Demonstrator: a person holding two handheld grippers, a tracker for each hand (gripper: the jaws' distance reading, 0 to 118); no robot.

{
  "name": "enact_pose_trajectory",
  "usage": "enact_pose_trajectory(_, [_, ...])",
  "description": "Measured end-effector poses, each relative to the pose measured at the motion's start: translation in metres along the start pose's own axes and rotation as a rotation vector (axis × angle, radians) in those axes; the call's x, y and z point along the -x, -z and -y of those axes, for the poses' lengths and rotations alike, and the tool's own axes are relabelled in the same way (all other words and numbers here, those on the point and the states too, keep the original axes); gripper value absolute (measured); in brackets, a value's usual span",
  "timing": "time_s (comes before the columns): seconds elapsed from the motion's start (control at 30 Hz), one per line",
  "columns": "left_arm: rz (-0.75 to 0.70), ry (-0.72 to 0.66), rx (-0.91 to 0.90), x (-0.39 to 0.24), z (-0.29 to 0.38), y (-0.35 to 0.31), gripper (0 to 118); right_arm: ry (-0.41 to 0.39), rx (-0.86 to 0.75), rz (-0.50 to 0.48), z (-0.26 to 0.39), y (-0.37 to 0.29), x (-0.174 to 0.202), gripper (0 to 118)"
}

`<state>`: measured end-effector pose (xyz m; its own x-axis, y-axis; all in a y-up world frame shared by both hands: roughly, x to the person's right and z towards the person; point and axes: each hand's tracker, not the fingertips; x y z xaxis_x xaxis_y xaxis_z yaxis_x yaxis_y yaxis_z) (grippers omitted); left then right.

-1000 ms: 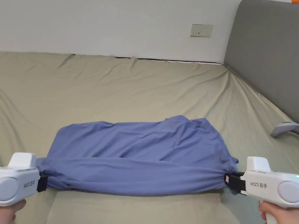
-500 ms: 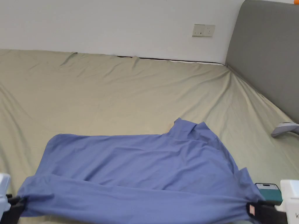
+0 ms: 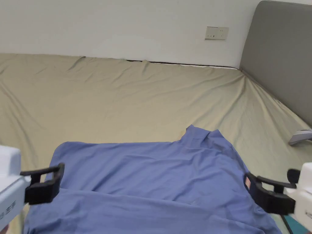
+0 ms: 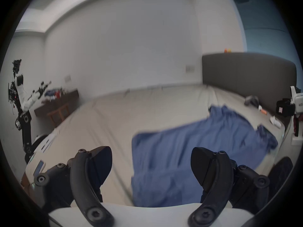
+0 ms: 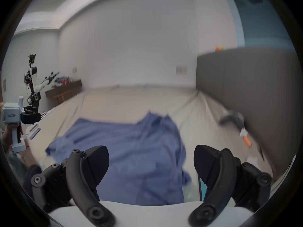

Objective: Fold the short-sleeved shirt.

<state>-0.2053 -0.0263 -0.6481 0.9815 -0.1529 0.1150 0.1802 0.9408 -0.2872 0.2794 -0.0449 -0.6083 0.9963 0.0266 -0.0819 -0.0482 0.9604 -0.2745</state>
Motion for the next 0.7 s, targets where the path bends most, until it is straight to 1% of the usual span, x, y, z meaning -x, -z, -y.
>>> enact_pose_trajectory(0.03, [-0.011, 0.007, -0.054, -0.006, -0.003, 0.005, 92, -0.025, -0.046, 0.038, 0.0, 0.005, 0.009, 103])
enact_pose_trajectory(0.07, [-0.026, 0.022, -0.077, -0.012, -0.005, 0.014, 80, -0.08, -0.137, 0.063, -0.004, 0.014, 0.017, 89])
enact_pose_trajectory(0.1, [-0.042, 0.029, -0.093, -0.018, -0.003, 0.022, 62, -0.008, -0.125, 0.051, 0.0, 0.023, 0.02, 67])
enact_pose_trajectory(0.13, [-0.049, 0.024, -0.095, -0.023, -0.001, 0.028, 37, 0.024, -0.124, 0.041, 0.003, 0.029, 0.022, 31])
enact_pose_trajectory(0.17, [-0.045, 0.016, -0.085, -0.026, 0.001, 0.037, 3, 0.007, -0.14, 0.066, 0.002, 0.036, 0.025, 3])
enact_pose_trajectory(0.2, [-0.052, 0.007, -0.071, -0.027, 0.003, 0.047, 0, 0.015, -0.132, 0.085, 0.004, 0.044, 0.028, 3])
enact_pose_trajectory(0.23, [-0.069, -0.005, -0.039, -0.028, 0.006, 0.055, 0, -0.004, -0.164, 0.091, 0.003, 0.046, 0.028, 3])
enact_pose_trajectory(0.27, [-0.052, -0.026, -0.01, -0.026, 0.012, 0.063, 0, 0.003, -0.15, 0.066, 0.003, 0.051, 0.026, 3])
enact_pose_trajectory(0.3, [-0.027, -0.047, 0.045, -0.021, 0.015, 0.076, 0, 0.119, -0.025, 0.025, 0.01, 0.058, 0.025, 3])
enact_pose_trajectory(0.33, [-0.04, -0.05, 0.094, -0.016, 0.017, 0.089, 0, 0.061, -0.09, 0.045, 0.006, 0.059, 0.026, 3])
enact_pose_trajectory(0.37, [-0.062, -0.041, 0.163, -0.01, 0.02, 0.106, 0, 0.063, -0.082, 0.04, 0.008, 0.062, 0.026, 3])
enact_pose_trajectory(0.43, [-0.053, -0.07, 0.277, 0.013, 0.031, 0.147, 0, 0.064, -0.055, 0.029, 0.009, 0.068, 0.022, 3])
enact_pose_trajectory(0.5, [-0.05, -0.127, 0.386, 0.033, 0.035, 0.191, 0, 0.066, -0.032, 0.025, 0.011, 0.076, 0.02, 3])
enact_pose_trajectory(0.57, [-0.036, -0.123, 0.446, 0.04, 0.038, 0.225, 1, 0.066, -0.007, 0.028, 0.013, 0.083, 0.016, 3])
enact_pose_trajectory(0.6, [-0.055, -0.108, 0.454, 0.045, 0.04, 0.243, 11, 0.066, 0.003, 0.029, 0.013, 0.087, 0.014, 3])
enact_pose_trajectory(0.63, [-0.078, -0.091, 0.452, 0.047, 0.041, 0.259, 39, 0.065, 0.016, 0.031, 0.013, 0.091, 0.011, 3])
enact_pose_trajectory(0.67, [-0.103, -0.057, 0.463, 0.042, 0.039, 0.267, 78, 0.063, 0.031, 0.036, 0.013, 0.095, 0.007, 3])
enact_pose_trajectory(0.7, [-0.123, -0.05, 0.46, 0.043, 0.039, 0.282, 94, 0.06, 0.041, 0.042, 0.013, 0.099, 0.003, 3])
